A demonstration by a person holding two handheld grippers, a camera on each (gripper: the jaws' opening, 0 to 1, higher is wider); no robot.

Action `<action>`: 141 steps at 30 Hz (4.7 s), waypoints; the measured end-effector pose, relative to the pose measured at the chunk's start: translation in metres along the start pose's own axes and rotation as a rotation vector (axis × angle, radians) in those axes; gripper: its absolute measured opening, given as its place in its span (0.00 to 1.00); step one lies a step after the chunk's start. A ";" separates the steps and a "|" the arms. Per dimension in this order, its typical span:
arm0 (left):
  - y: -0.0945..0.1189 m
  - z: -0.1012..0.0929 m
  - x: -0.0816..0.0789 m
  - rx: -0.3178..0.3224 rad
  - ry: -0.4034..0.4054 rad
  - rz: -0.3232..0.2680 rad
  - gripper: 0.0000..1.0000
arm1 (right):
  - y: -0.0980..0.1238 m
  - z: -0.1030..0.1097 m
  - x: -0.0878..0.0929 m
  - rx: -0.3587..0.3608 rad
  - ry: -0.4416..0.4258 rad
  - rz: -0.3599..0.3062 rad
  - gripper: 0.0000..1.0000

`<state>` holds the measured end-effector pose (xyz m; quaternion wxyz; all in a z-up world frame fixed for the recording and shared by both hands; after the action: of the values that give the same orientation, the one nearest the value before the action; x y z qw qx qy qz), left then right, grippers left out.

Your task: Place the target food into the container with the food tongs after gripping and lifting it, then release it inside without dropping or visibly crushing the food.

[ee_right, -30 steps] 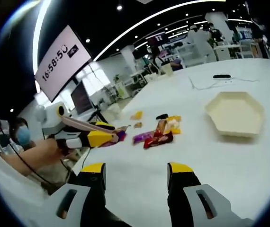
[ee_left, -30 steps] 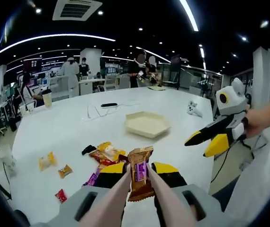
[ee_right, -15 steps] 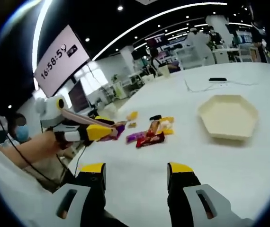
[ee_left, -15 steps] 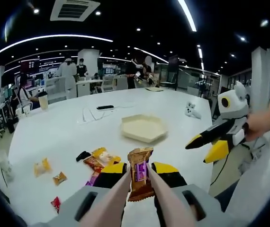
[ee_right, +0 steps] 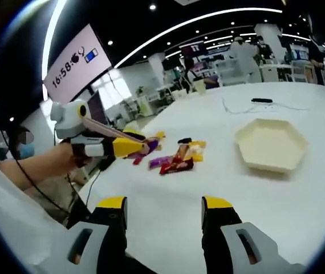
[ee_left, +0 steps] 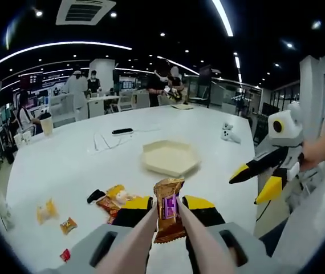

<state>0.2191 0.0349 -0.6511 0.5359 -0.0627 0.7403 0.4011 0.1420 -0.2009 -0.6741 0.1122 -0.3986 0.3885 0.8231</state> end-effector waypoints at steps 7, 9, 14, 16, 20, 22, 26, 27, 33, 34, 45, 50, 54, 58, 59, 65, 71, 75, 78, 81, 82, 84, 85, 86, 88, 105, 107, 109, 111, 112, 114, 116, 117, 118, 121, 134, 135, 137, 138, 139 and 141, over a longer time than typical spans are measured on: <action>-0.007 0.002 -0.007 0.016 -0.025 0.007 0.19 | 0.001 -0.008 -0.003 0.005 0.032 0.013 0.53; -0.009 0.002 -0.009 0.019 -0.030 0.011 0.19 | 0.001 -0.009 -0.003 -0.005 0.009 0.009 0.53; -0.014 -0.001 -0.012 0.023 -0.030 0.011 0.19 | -0.002 -0.013 -0.003 -0.018 0.034 0.033 0.53; -0.017 -0.002 -0.014 0.031 -0.028 0.013 0.19 | 0.000 -0.017 -0.005 -0.011 0.017 0.018 0.53; -0.022 -0.001 -0.020 0.037 -0.037 0.005 0.19 | 0.002 -0.020 -0.005 0.001 0.008 0.013 0.53; -0.025 -0.001 -0.023 0.047 -0.029 -0.003 0.19 | 0.002 -0.022 -0.005 0.007 0.005 0.019 0.53; -0.033 0.001 -0.030 0.059 -0.049 -0.003 0.19 | 0.003 -0.025 -0.007 0.018 -0.007 0.006 0.53; -0.036 0.002 -0.032 0.062 -0.051 -0.006 0.19 | 0.003 -0.025 -0.008 0.021 -0.004 0.001 0.53; -0.048 0.002 -0.043 0.087 -0.083 0.004 0.19 | 0.007 -0.026 -0.004 0.037 -0.022 -0.028 0.53; -0.051 0.001 -0.045 0.093 -0.086 0.008 0.19 | 0.008 -0.026 -0.002 0.042 -0.028 -0.030 0.53; -0.076 -0.007 -0.067 0.139 -0.119 0.025 0.19 | 0.013 -0.025 0.001 0.071 0.053 -0.007 0.54; -0.087 -0.015 -0.069 0.168 -0.127 0.039 0.19 | 0.010 -0.026 0.003 0.066 0.024 -0.029 0.54; -0.091 -0.015 -0.071 0.172 -0.128 0.046 0.19 | 0.010 -0.025 0.002 0.064 0.031 -0.031 0.54; -0.098 -0.014 -0.075 0.171 -0.122 0.049 0.19 | 0.014 -0.025 0.000 0.073 0.037 -0.048 0.54; -0.100 -0.015 -0.076 0.172 -0.121 0.049 0.19 | 0.016 -0.025 0.000 0.077 0.035 -0.052 0.54; -0.114 -0.016 -0.088 0.182 -0.131 0.054 0.19 | 0.024 -0.030 0.004 0.109 -0.007 -0.081 0.54; -0.126 -0.016 -0.101 0.182 -0.136 0.055 0.19 | 0.028 -0.035 0.004 0.125 -0.002 -0.086 0.53; -0.132 -0.014 -0.105 0.178 -0.141 0.058 0.19 | 0.031 -0.039 0.005 0.135 -0.016 -0.099 0.53; -0.138 -0.014 -0.109 0.174 -0.143 0.063 0.19 | 0.031 -0.041 0.006 0.137 -0.027 -0.099 0.53; -0.144 -0.014 -0.113 0.172 -0.145 0.066 0.19 | 0.031 -0.043 0.007 0.136 -0.028 -0.094 0.53; -0.147 -0.013 -0.115 0.171 -0.148 0.068 0.19 | 0.032 -0.045 0.007 0.137 -0.028 -0.093 0.53; -0.152 -0.013 -0.118 0.174 -0.157 0.072 0.19 | 0.034 -0.047 0.006 0.141 -0.030 -0.101 0.53; -0.156 -0.014 -0.120 0.175 -0.164 0.072 0.19 | 0.036 -0.049 0.005 0.146 -0.032 -0.108 0.53; -0.158 -0.015 -0.122 0.176 -0.168 0.073 0.19 | 0.038 -0.050 0.004 0.151 -0.033 -0.113 0.53; -0.163 -0.016 -0.124 0.180 -0.171 0.074 0.19 | 0.041 -0.053 0.003 0.161 -0.036 -0.123 0.53; -0.188 -0.021 -0.130 0.167 -0.163 0.096 0.19 | 0.052 -0.059 0.004 0.188 -0.034 -0.134 0.53; -0.192 -0.021 -0.130 0.164 -0.163 0.102 0.19 | 0.052 -0.059 0.004 0.189 -0.039 -0.137 0.53; -0.197 -0.018 -0.130 0.162 -0.158 0.104 0.19 | 0.053 -0.059 0.005 0.187 -0.046 -0.138 0.53; -0.199 -0.018 -0.130 0.159 -0.153 0.105 0.19 | 0.053 -0.059 0.005 0.186 -0.047 -0.137 0.53; -0.201 -0.019 -0.130 0.159 -0.149 0.106 0.19 | 0.054 -0.060 0.005 0.185 -0.048 -0.138 0.53; -0.203 -0.019 -0.130 0.157 -0.152 0.111 0.19 | 0.054 -0.061 0.005 0.185 -0.049 -0.136 0.53; -0.204 -0.019 -0.130 0.155 -0.151 0.113 0.19 | 0.054 -0.063 0.003 0.184 -0.048 -0.133 0.53; -0.204 -0.019 -0.130 0.152 -0.153 0.112 0.19 | 0.054 -0.063 0.003 0.184 -0.046 -0.132 0.53; -0.204 -0.018 -0.131 0.148 -0.153 0.112 0.19 | 0.054 -0.064 0.002 0.182 -0.043 -0.131 0.53; -0.206 -0.015 -0.132 0.140 -0.146 0.113 0.19 | 0.055 -0.065 -0.001 0.180 -0.035 -0.128 0.53; -0.215 -0.010 -0.135 0.116 -0.133 0.105 0.19 | 0.056 -0.068 -0.002 0.175 -0.031 -0.125 0.53; -0.216 -0.011 -0.135 0.117 -0.135 0.103 0.19 | 0.056 -0.068 -0.002 0.176 -0.031 -0.126 0.53; -0.218 -0.013 -0.136 0.122 -0.138 0.107 0.18 | 0.058 -0.069 -0.001 0.179 -0.034 -0.130 0.53; -0.219 -0.014 -0.136 0.123 -0.144 0.110 0.18 | 0.059 -0.069 0.000 0.181 -0.037 -0.131 0.53; -0.220 -0.014 -0.137 0.118 -0.143 0.112 0.18 | 0.060 -0.069 0.001 0.184 -0.040 -0.133 0.53; -0.222 -0.013 -0.139 0.125 -0.096 0.106 0.18 | 0.062 -0.069 0.003 0.187 -0.047 -0.136 0.53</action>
<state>0.3833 -0.1696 -0.6496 0.5516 0.0295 0.7395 0.3847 0.1485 -0.2931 -0.6682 0.2137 -0.3924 0.4328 0.7830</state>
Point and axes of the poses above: the point that each gripper's makers call its tool centre point, and the gripper's own axes: y roughly backward along the fingers, z roughly to its left, x roughly out of its underside, the point moved 10 cm from there along y, roughly backward along the fingers, and after that the axes turned 8 degrees about z, right-handed, at the moved point
